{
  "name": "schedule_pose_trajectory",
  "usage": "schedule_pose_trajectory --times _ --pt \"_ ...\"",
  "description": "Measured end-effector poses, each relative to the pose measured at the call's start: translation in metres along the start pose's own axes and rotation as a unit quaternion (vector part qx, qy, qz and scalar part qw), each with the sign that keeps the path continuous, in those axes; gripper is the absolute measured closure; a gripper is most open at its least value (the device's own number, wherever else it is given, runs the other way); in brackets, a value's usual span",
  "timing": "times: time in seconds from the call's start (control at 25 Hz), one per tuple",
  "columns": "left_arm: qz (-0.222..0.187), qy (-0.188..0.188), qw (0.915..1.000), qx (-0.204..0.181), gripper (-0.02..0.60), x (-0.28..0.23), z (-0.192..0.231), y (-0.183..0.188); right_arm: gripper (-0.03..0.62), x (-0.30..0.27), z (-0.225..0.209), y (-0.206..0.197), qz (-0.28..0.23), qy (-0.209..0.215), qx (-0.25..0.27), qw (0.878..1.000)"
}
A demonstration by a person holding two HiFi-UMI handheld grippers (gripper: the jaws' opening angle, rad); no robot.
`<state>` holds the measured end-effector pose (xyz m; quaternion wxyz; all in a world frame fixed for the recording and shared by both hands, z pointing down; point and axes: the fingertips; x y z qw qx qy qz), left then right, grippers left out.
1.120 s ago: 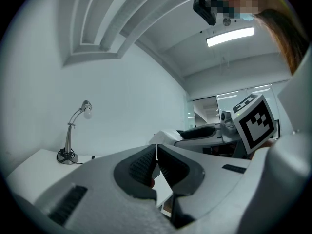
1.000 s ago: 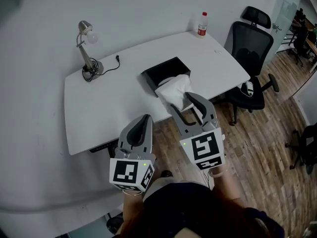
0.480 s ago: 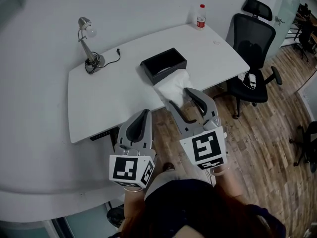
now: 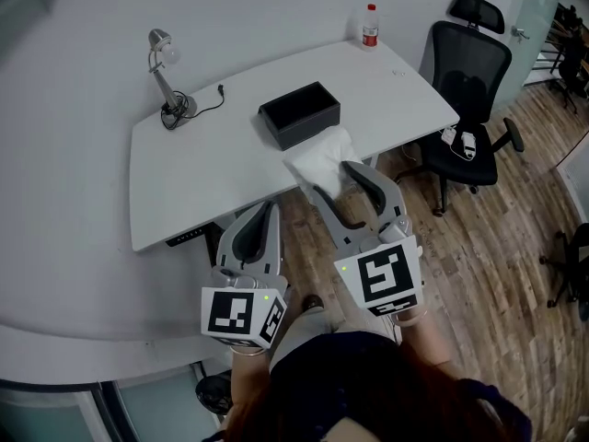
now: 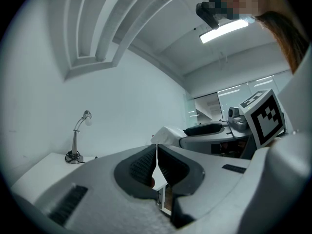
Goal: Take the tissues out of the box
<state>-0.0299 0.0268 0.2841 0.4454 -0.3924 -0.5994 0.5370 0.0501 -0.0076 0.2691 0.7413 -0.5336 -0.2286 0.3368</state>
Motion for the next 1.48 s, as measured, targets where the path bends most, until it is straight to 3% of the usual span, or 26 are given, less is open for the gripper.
schedule_pose_trajectory --times 0.72,1.48 --pt "-0.013 0.009 0.9999 0.002 0.555 0.039 -0.036 0.012 0.381 0.060 0.016 0.021 -0.032 0.009 0.009 0.999" --pt "-0.015 0.011 0.9998 -0.006 0.555 0.051 -0.051 0.017 0.382 0.079 0.020 0.027 -0.041 0.014 0.008 0.999"
Point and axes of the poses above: the fingertips, and each gripper's own axes: x backward along the fingers, z to its left, y out of its top, and after that the axes turned 4 degrees about -z, right-handed
